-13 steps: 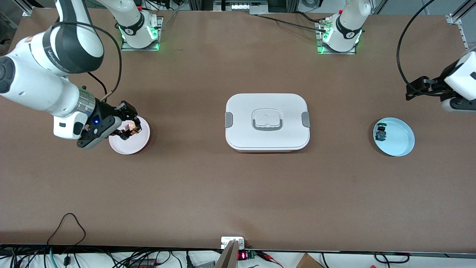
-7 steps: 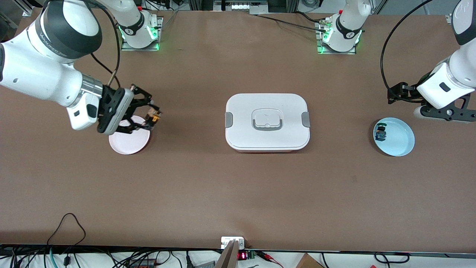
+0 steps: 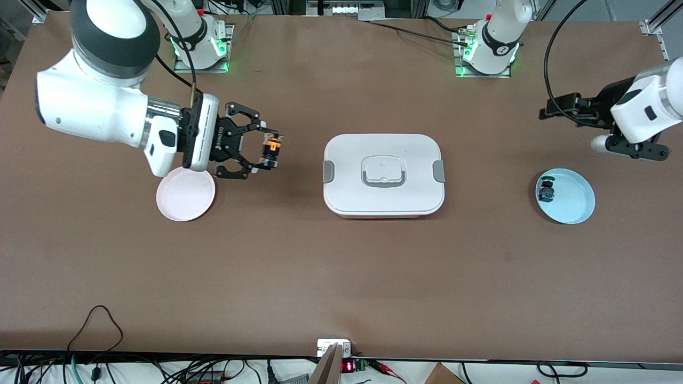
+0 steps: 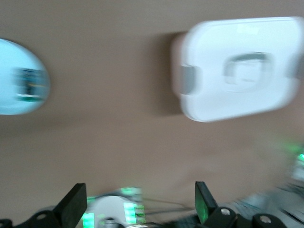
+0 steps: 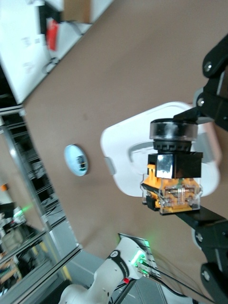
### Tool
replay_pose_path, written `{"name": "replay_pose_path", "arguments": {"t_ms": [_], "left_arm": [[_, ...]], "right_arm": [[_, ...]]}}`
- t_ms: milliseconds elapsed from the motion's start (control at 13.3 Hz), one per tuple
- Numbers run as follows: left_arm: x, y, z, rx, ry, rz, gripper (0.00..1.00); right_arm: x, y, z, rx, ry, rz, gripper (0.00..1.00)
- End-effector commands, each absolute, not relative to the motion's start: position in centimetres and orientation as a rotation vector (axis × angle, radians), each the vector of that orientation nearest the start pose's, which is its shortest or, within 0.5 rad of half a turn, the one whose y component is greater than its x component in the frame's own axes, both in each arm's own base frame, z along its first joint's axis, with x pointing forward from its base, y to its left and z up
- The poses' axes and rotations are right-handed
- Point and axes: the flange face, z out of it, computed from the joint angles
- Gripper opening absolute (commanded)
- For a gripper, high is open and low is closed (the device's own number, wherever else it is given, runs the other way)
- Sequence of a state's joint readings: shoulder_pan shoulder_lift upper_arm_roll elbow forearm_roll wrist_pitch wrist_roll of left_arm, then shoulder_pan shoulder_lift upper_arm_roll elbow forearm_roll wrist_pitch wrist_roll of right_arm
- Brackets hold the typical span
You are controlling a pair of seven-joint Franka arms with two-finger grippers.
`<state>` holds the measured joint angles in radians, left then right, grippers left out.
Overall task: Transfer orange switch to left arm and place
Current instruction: 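Lift the switch with the right gripper while the left gripper reaches inward, then carry the switch above the box toward the left gripper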
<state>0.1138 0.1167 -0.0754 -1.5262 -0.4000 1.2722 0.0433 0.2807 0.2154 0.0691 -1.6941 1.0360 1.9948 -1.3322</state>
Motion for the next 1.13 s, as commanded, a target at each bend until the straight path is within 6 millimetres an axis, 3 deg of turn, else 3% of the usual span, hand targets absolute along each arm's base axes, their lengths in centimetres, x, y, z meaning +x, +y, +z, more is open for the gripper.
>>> {"name": "replay_pose_path", "arguments": {"t_ms": [0,301,527,753,904,1054], "left_arm": [[55.9,-1.6,53.3,-3.869,-0.019,0.942,1.0],[55.7,-5.4,50.1,-4.193,-0.318,1.066,1.0],[56.1,-12.6,48.6,-4.302,-0.505,0.974,1.0],[56.2,-18.1,48.7,-4.361,-0.702,0.935,1.0],[56.0,-20.0,49.3,-4.292,-0.901,1.041,1.0],[55.4,-22.2,49.6,-4.295,-0.892,0.971,1.0]], "right_arm": [[58.7,29.5,49.3,-1.677,-1.335,-0.747,0.02],[56.9,34.4,49.0,-1.56,-1.32,-0.812,0.02],[55.5,38.3,48.1,-1.423,-1.176,-0.88,0.02],[54.9,39.7,47.6,-1.418,-1.191,-0.892,0.02],[54.5,40.9,48.0,-1.459,-1.198,-0.931,0.02],[54.4,41.4,48.4,-1.482,-1.172,-0.963,0.02]]}}
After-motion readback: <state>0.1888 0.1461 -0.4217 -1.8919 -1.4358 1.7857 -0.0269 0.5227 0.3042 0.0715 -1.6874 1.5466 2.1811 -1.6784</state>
